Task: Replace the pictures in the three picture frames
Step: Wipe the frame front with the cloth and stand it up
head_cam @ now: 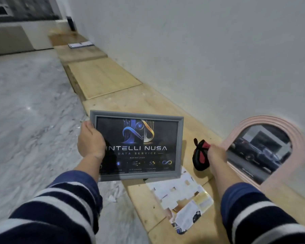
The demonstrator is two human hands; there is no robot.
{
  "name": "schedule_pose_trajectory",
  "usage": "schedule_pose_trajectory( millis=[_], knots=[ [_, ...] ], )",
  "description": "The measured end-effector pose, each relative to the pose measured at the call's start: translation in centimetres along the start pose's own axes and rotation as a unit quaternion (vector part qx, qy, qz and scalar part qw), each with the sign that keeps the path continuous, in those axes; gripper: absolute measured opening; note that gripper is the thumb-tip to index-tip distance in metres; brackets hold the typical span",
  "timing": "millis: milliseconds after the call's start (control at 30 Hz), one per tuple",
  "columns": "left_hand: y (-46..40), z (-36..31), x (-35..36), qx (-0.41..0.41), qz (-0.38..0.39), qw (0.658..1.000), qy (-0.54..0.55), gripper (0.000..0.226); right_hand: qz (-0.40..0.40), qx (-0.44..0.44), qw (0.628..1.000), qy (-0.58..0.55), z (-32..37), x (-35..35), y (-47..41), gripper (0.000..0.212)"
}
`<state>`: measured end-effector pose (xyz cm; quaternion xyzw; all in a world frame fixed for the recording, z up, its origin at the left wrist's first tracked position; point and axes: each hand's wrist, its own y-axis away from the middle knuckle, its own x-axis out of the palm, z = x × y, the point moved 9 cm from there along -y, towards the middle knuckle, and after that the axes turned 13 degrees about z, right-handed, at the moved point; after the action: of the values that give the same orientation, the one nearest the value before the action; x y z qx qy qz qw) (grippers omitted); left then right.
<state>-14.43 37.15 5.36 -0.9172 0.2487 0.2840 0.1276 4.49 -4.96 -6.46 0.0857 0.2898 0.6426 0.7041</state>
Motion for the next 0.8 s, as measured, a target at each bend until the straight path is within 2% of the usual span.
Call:
schedule_pose_trajectory(
  millis=[67,133,200,233,267,333,367,433,500,567,667,800],
  knots=[
    [-1.1,0.2,-0.2,0.001,-0.008,1.000,0.008,0.030,-0.003,-0.005,1.000,0.007,0.3,1.5,-1.0,0.026],
    [-2.1,0.3,-0.3,0.000,-0.014,1.000,0.006,0.029,0.041,0.009,0.999,0.015,0.2,3.7,-1.8,0.026],
    [-3.0,0.8,0.0,-0.011,-0.011,1.000,0.006,0.030,0.113,0.026,0.992,0.055,-0.5,6.2,-2.7,0.056],
    [-3.4,1.0,0.3,-0.017,-0.006,1.000,0.008,0.030,0.130,0.021,0.987,0.093,-0.3,6.9,-2.5,0.064],
    [-3.7,1.1,0.5,-0.020,-0.001,1.000,0.010,0.030,0.126,0.007,0.981,0.145,0.0,7.1,-2.6,0.064],
    [-4.1,1.1,1.4,-0.018,0.014,1.000,0.015,0.031,0.061,-0.049,0.959,0.274,1.9,6.5,-1.9,0.050],
    [-4.2,1.0,1.6,-0.019,0.017,1.000,0.016,0.032,0.051,-0.092,0.953,0.285,3.3,7.0,-1.1,0.043],
    [-4.1,0.6,2.2,-0.017,0.029,0.999,0.027,0.034,0.111,-0.152,0.962,0.200,5.2,8.6,0.3,0.042],
    [-3.8,-0.2,3.2,-0.015,0.042,0.998,0.033,0.036,0.157,-0.163,0.969,0.096,6.3,9.4,1.2,0.042],
    [-3.1,-1.4,4.3,-0.005,0.060,0.997,0.041,0.036,0.137,-0.165,0.975,0.050,6.8,7.9,1.6,0.041],
    [-1.3,-3.2,6.7,0.009,0.096,0.994,0.053,0.039,0.097,-0.183,0.977,0.051,6.7,3.9,2.7,0.037],
    [2.8,-6.8,11.2,0.041,0.172,0.982,0.070,0.039,0.011,-0.188,0.982,0.015,4.6,-4.6,3.9,0.036]
  ],
)
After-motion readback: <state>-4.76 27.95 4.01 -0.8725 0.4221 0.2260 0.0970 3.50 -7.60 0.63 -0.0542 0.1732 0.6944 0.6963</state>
